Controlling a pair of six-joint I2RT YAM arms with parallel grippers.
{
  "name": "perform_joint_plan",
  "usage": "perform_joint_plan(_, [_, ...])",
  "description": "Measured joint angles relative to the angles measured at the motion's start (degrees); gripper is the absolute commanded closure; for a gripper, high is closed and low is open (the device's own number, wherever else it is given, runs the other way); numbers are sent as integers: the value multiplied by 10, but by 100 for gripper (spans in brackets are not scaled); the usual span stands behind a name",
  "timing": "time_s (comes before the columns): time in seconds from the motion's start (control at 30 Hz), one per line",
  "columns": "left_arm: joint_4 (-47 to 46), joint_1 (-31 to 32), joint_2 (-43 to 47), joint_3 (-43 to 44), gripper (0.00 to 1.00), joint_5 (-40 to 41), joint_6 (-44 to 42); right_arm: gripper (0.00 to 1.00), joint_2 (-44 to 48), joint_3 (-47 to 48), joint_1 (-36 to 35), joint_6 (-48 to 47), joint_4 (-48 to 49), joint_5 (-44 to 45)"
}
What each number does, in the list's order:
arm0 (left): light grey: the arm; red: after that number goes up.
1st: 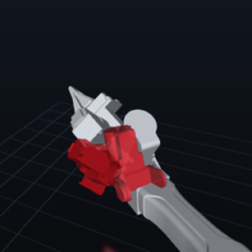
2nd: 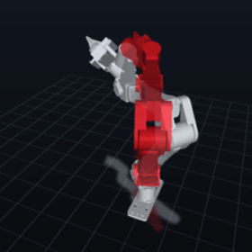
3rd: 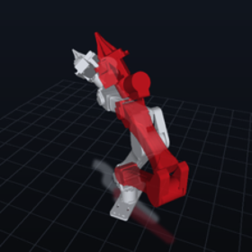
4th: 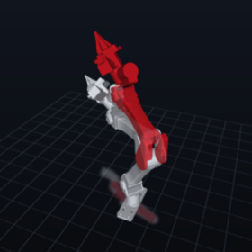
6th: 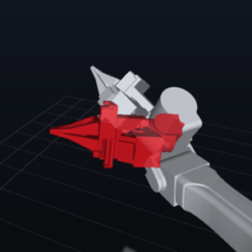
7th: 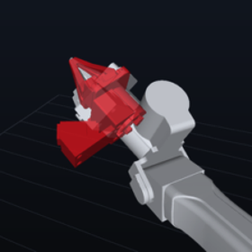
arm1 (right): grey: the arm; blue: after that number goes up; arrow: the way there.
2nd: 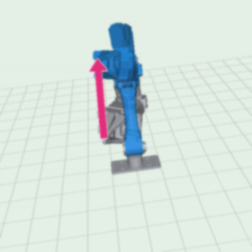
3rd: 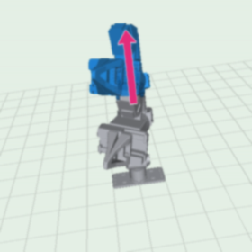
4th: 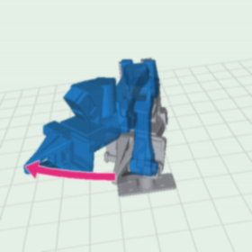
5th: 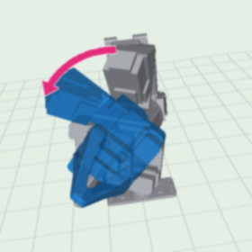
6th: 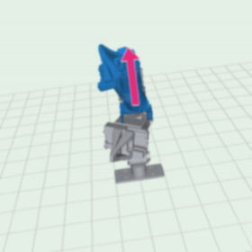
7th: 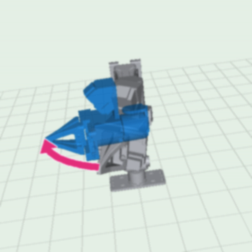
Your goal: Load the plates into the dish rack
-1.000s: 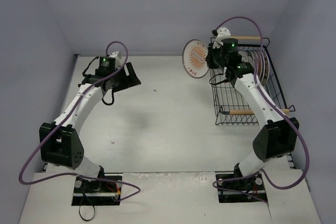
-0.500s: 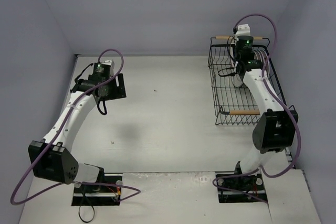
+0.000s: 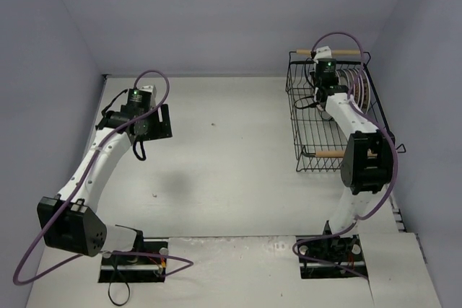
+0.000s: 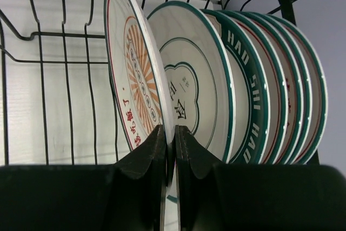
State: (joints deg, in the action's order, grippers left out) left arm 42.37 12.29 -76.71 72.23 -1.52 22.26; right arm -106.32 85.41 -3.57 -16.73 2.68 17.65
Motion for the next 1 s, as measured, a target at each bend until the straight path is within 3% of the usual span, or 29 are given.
perform_joint_plan(0.3, [7, 0, 5, -3, 29, 1, -2, 97, -14, -23, 6, 11, 5, -1])
perform_joint_plan(0.4, [11, 0, 10, -8, 29, 1, -2, 85, -14, -24, 9, 24, 1, -5])
perform_joint_plan(0.6, [21, 0, 22, -8, 29, 1, -2, 41, -12, -24, 9, 49, -4, -23])
perform_joint_plan(0.7, [27, 0, 32, -8, 29, 1, -4, 31, -5, -21, 9, 54, -19, -35])
perform_joint_plan(1.0, [65, 0, 61, 21, 29, 1, -12, 17, 105, 22, 9, 77, -74, -69])
